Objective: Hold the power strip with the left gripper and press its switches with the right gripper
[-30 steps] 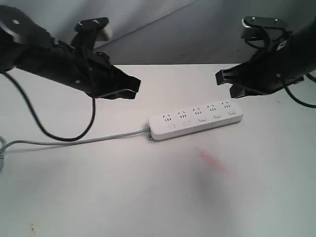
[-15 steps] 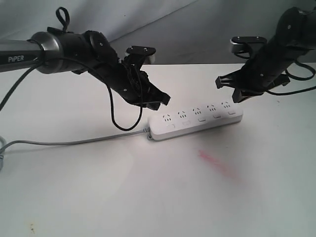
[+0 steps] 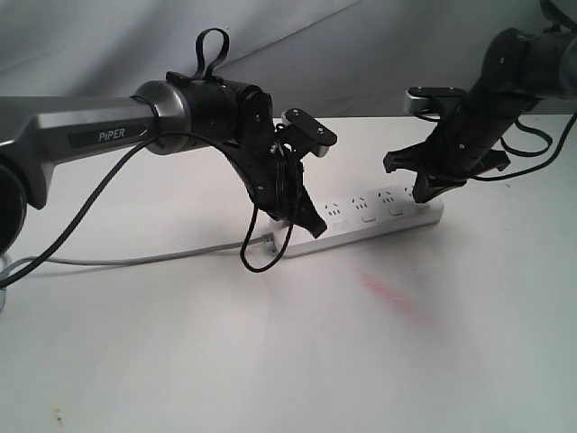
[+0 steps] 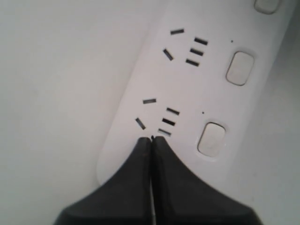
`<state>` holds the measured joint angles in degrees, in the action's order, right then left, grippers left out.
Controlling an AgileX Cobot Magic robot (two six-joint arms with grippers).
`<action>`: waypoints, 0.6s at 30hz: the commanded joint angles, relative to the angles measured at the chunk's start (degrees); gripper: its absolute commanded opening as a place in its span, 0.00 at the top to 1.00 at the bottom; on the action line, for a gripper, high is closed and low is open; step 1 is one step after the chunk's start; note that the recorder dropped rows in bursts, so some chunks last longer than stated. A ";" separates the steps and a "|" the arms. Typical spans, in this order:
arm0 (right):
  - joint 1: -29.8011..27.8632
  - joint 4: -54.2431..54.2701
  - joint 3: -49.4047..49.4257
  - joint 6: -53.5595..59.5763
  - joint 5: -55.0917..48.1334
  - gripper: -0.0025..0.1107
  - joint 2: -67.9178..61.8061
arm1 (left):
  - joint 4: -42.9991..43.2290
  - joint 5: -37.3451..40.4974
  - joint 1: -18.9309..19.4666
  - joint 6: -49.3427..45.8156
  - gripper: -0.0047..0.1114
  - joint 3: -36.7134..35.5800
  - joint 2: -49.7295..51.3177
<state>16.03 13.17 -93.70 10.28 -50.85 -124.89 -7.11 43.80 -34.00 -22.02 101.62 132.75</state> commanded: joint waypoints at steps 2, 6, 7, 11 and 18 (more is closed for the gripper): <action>-0.18 -0.60 -0.20 0.23 -2.17 0.98 -1.72 | 1.02 1.22 -0.27 1.01 0.96 -0.02 1.35; -0.18 -1.35 -0.20 -0.03 -0.65 0.98 -2.13 | 1.02 1.22 -0.27 1.01 0.96 -0.02 1.35; -0.18 -1.35 -0.20 -0.30 -0.15 0.98 -2.13 | 1.02 1.22 -0.27 1.01 0.96 -0.02 1.35; -0.18 -3.68 -0.20 -2.19 1.62 0.98 -2.13 | 1.02 1.22 -0.27 1.01 0.96 -0.02 1.35; -0.18 -7.44 -0.20 -4.53 0.81 0.98 -2.13 | 1.02 1.22 -0.27 1.01 0.96 -0.02 1.35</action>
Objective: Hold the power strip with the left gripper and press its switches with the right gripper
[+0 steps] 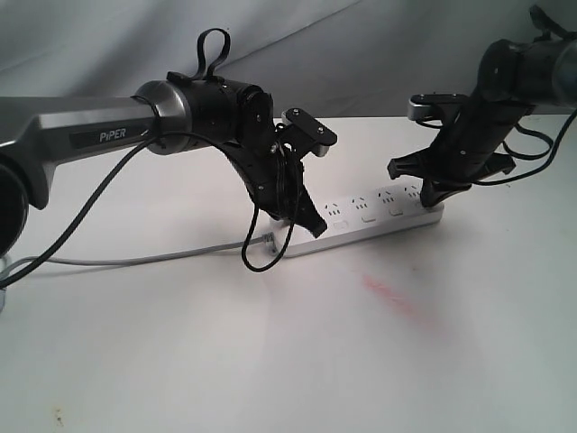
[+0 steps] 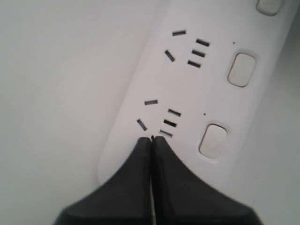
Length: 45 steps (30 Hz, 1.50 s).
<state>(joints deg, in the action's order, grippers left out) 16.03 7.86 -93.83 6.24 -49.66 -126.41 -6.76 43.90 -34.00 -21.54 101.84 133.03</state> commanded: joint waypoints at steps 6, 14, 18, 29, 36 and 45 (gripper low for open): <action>-0.05 -0.01 -0.08 -0.49 -0.62 0.98 -1.30 | 0.66 1.12 -0.27 0.53 0.96 -0.25 1.08; 0.04 0.31 0.05 -0.49 -2.07 0.98 -3.68 | 0.66 1.12 -0.27 0.53 0.96 -0.25 1.08; 0.04 0.16 0.71 -0.49 -2.02 0.98 -3.95 | 0.66 1.12 -0.27 0.53 0.96 -0.25 1.08; 2.36 -5.96 1.43 -3.30 -1.84 0.98 -3.85 | 0.66 1.12 -0.27 0.53 0.96 -0.25 1.08; 5.42 -13.41 2.12 -9.56 -2.16 0.98 -3.85 | 0.76 1.12 -0.27 2.17 0.96 -0.25 1.08; 6.55 -13.41 9.44 -11.49 5.51 0.98 -3.85 | 0.94 1.12 -0.27 2.14 0.96 -0.25 1.08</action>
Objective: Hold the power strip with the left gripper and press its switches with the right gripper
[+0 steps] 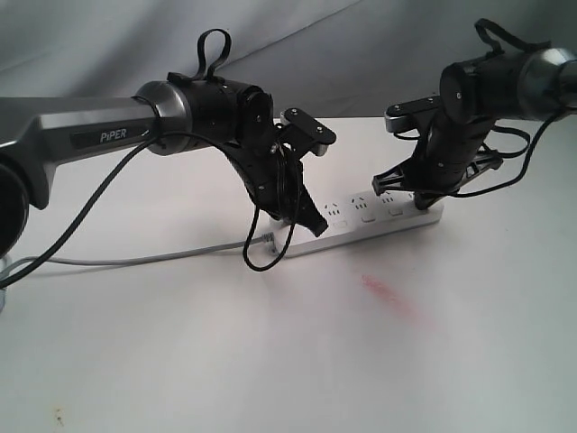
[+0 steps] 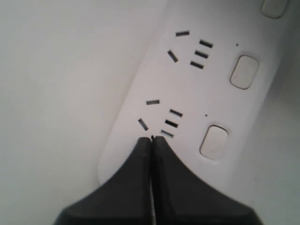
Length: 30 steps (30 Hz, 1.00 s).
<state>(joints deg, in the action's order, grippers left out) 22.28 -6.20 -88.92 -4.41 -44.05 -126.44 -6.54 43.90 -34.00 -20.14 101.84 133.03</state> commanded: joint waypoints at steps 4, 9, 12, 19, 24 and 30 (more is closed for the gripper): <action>0.30 0.14 3.84 -1.20 0.06 0.98 -3.24 | 0.72 1.12 -0.27 0.75 0.96 -0.25 1.08; 0.45 1.47 -0.38 -1.66 0.32 0.98 -0.35 | 0.72 1.12 -0.27 0.75 0.96 -0.25 1.08; 0.61 3.19 -2.64 -0.93 0.19 0.98 1.60 | 0.72 1.12 -0.27 0.75 0.96 -0.25 1.08; 1.15 9.01 -3.86 4.41 -2.60 0.98 2.09 | 0.72 1.12 -0.27 0.75 0.96 -0.25 1.08; 1.15 8.79 -3.86 4.41 -4.53 0.98 2.19 | 0.72 1.12 -0.27 0.75 0.96 -0.25 1.08; 1.15 8.79 -3.86 5.19 -5.98 0.98 2.19 | 0.72 1.12 -0.27 0.75 0.96 -0.25 1.08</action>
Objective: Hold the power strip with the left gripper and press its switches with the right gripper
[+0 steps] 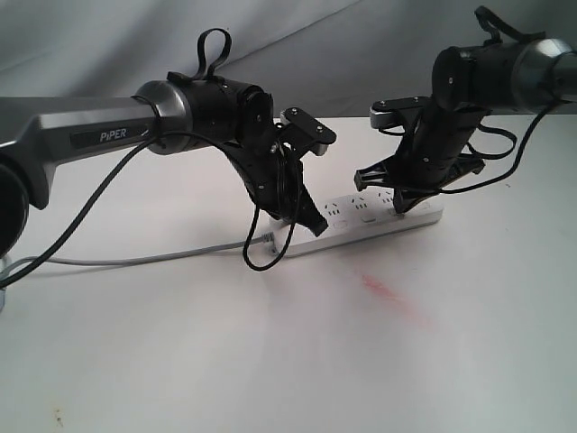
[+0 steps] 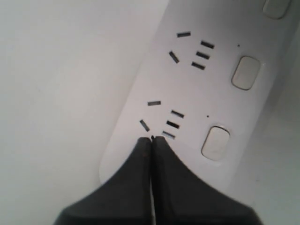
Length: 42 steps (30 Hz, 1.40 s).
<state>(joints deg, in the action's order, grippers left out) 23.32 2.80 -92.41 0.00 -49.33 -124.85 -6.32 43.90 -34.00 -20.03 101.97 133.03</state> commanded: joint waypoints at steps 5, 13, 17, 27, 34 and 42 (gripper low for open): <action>0.10 -0.21 0.03 0.78 0.00 0.98 0.37 | 0.51 1.12 -0.27 0.64 0.96 -0.37 1.08; 0.10 -0.21 0.13 0.62 0.12 0.98 -2.71 | 0.51 1.12 -0.27 0.64 0.96 -0.37 1.08; 0.10 -0.21 1.95 0.00 2.02 0.98 -3.41 | 0.51 1.12 -0.27 0.64 0.96 -0.37 1.08; 0.10 -0.38 7.09 -0.31 6.47 0.98 -3.50 | 0.51 1.12 -0.27 0.64 0.96 -0.37 1.08; 0.10 1.40 6.94 -0.44 8.60 0.98 0.57 | 0.47 1.34 -0.27 0.64 0.96 -0.37 1.08; 1.21 4.02 6.94 1.83 8.75 0.98 4.47 | 0.47 1.24 -0.27 0.64 0.96 -0.37 1.08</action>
<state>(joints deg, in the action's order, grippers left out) 23.42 6.09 -85.74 0.90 -40.17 -121.07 -6.22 43.92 -34.00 -19.93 102.06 133.16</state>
